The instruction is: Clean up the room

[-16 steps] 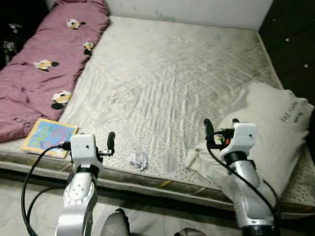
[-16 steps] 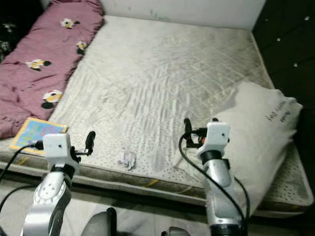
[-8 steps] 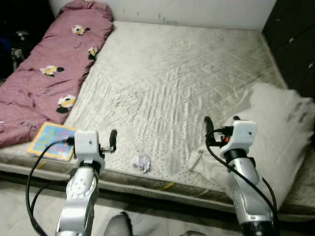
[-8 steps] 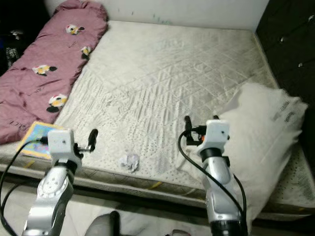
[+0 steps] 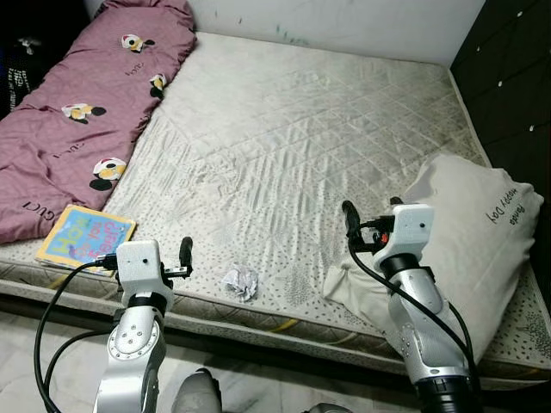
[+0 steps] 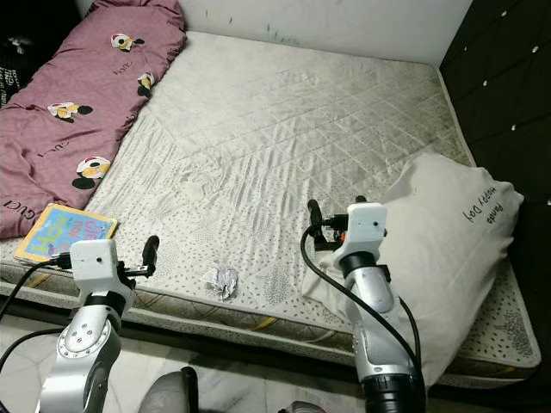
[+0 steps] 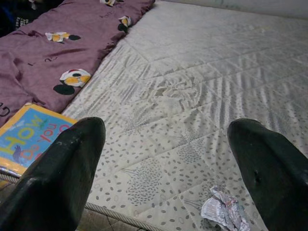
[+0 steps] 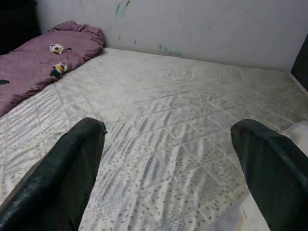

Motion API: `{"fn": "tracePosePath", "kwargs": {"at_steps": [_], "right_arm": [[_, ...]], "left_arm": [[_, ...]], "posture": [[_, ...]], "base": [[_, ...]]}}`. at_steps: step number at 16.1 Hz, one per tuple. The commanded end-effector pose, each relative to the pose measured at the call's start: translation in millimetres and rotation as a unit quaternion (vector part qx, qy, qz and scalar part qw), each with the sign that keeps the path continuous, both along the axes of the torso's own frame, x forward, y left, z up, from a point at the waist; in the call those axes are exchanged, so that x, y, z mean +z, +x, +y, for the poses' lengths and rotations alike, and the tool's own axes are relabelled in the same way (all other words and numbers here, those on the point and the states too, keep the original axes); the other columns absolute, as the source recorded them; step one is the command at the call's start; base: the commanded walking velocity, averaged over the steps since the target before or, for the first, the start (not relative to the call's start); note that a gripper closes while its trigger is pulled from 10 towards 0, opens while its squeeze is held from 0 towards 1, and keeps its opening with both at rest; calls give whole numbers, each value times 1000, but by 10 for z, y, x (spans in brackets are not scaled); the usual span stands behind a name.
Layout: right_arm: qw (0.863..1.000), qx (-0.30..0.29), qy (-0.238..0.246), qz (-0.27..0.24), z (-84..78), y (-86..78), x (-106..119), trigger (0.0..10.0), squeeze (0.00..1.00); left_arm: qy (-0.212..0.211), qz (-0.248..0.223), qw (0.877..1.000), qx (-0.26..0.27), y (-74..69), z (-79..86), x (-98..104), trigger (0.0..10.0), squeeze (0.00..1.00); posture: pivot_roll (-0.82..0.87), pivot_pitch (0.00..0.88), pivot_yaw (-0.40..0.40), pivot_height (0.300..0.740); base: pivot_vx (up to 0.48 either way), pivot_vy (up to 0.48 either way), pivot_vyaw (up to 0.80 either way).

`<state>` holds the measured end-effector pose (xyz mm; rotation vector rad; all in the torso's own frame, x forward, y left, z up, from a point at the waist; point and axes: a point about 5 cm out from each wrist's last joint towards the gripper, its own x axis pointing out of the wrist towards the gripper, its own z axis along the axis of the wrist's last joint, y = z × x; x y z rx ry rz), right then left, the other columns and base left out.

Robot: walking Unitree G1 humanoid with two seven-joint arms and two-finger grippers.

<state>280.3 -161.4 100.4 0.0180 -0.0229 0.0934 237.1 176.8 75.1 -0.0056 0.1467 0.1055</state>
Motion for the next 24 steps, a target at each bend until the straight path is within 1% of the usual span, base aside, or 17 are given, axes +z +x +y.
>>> {"fn": "tracePosePath", "kwargs": {"at_steps": [1,4,8,14,16,18,21,22,24], "right_arm": [[1000,-4,-1,5,-51,-42,-4,10000,0],[1000,-5,-1,6,-66,-70,-15,10000,0],[1000,4,0,7,-46,-42,-4,10000,0],[1000,7,2,10,-48,-53,-12,10000,0],[1000,-1,-7,8,-62,-58,-3,10000,0],[1000,-6,-8,11,-79,-61,-16,10000,0],[1000,2,-11,16,-59,-58,-29,10000,0],[1000,3,-8,18,-53,-68,-45,10000,0],[999,-6,-23,27,-64,-89,-89,10000,0]], "left_arm": [[1,-6,1000,-6,30,-1,36,10000,0],[1,-6,1000,-11,43,-12,40,10000,0],[-4,-9,1000,-7,31,-18,49,10000,0],[-11,-9,1000,-8,41,-24,53,10000,0],[-22,-11,1000,-14,49,-39,56,10000,0],[-20,-15,1000,-13,52,-38,68,10000,0],[-10,-24,1000,-13,65,-30,93,10000,0],[-13,-26,1000,0,53,-6,87,10000,0],[-24,-24,999,3,33,-3,73,10000,0]], "posture": [[23,123,-81,740],[15,130,-80,740],[22,132,-89,740],[19,135,-91,740],[16,133,-90,740],[16,133,-90,740],[16,127,-92,740],[19,122,-91,740],[24,102,-82,740]], "base": [[0,266,-800],[0,266,-800],[0,126,0],[0,465,0],[0,480,0],[0,480,0],[0,480,0],[0,247,0],[0,0,0]]}}
